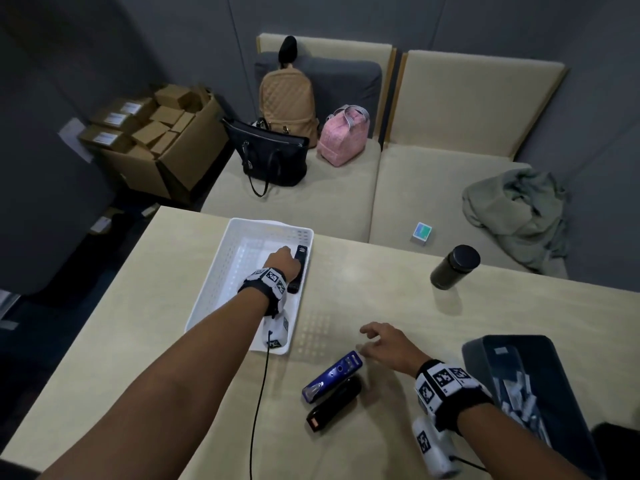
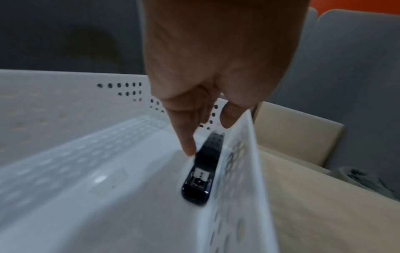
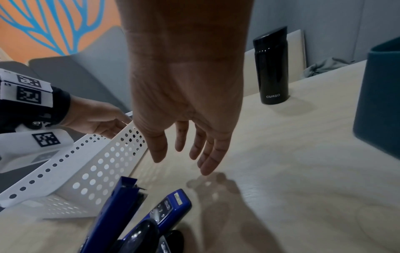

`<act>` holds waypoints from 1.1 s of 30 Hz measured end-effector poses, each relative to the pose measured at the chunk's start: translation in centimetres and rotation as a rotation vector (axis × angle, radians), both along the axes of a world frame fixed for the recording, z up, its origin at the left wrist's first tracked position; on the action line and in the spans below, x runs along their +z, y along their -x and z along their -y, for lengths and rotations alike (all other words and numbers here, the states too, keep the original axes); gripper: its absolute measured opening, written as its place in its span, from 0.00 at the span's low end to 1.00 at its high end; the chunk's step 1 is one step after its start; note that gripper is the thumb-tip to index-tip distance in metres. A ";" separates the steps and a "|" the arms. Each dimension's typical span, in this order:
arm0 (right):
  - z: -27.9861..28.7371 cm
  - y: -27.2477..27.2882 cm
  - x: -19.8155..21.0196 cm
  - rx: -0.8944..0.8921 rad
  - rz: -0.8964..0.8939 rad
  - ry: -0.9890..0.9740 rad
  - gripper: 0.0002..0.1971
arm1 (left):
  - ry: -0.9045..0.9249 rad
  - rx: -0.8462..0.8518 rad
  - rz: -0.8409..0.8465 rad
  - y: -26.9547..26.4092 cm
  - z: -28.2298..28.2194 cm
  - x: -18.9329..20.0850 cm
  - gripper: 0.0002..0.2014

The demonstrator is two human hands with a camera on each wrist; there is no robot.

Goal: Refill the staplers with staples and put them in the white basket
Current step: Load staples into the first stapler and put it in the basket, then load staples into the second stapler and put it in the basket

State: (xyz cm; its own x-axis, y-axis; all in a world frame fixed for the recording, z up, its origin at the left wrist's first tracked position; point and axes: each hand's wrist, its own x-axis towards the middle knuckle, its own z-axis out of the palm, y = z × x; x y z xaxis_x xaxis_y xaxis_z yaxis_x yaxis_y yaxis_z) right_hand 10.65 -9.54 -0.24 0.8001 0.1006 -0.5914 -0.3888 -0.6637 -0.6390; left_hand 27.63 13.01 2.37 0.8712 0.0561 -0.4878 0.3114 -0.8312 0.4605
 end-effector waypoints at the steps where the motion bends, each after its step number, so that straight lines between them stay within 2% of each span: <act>1: 0.3 0.4 0.1 0.009 0.001 0.000 0.23 | -0.033 0.001 0.060 0.6 0.4 0.7 0.22; 4: 1.0 0.9 0.3 0.027 0.016 0.012 0.22 | -0.051 -0.086 0.318 2.3 2.0 2.8 0.19; 6: 1.2 0.9 0.4 0.048 0.025 0.033 0.23 | 0.021 -0.226 0.465 3.7 3.2 3.9 0.18; 8: 1.4 1.1 0.3 0.081 0.026 0.062 0.23 | 0.064 -0.412 0.526 5.8 4.6 4.9 0.14; 10: 1.8 2.4 0.5 0.114 0.024 0.095 0.23 | 0.075 -0.634 0.474 9.3 6.0 5.4 0.10; 12: 2.3 3.9 0.5 0.149 -0.001 0.144 0.24 | 0.016 -0.869 0.345 13.2 7.0 4.9 0.08; 15: 3.7 6.3 0.4 0.196 -0.053 0.267 0.27 | -0.259 -1.251 0.185 18.4 7.5 2.7 0.08; 17: 4.8 7.6 0.3 0.209 -0.080 0.320 0.27 | -0.470 -1.392 0.121 20.8 7.7 0.6 0.11; 20: 6.4 9.1 0.4 0.177 -0.105 0.328 0.27 | -0.583 -1.283 0.147 22.2 8.3 -0.3 0.10; 22: 7.3 10.0 0.6 0.156 -0.108 0.322 0.25 | -0.586 -1.199 0.155 22.9 8.9 0.2 0.11; 25: 7.9 10.9 0.7 0.124 -0.078 0.253 0.22 | -0.570 -1.218 0.094 23.3 9.6 0.4 0.11; 28: 7.5 11.6 1.1 0.107 0.015 0.142 0.17 | -0.474 -1.174 0.108 23.5 11.0 0.4 0.13; 33: 6.0 13.1 1.1 0.126 0.093 0.102 0.13 | -0.306 -1.265 0.197 24.0 13.7 1.2 0.15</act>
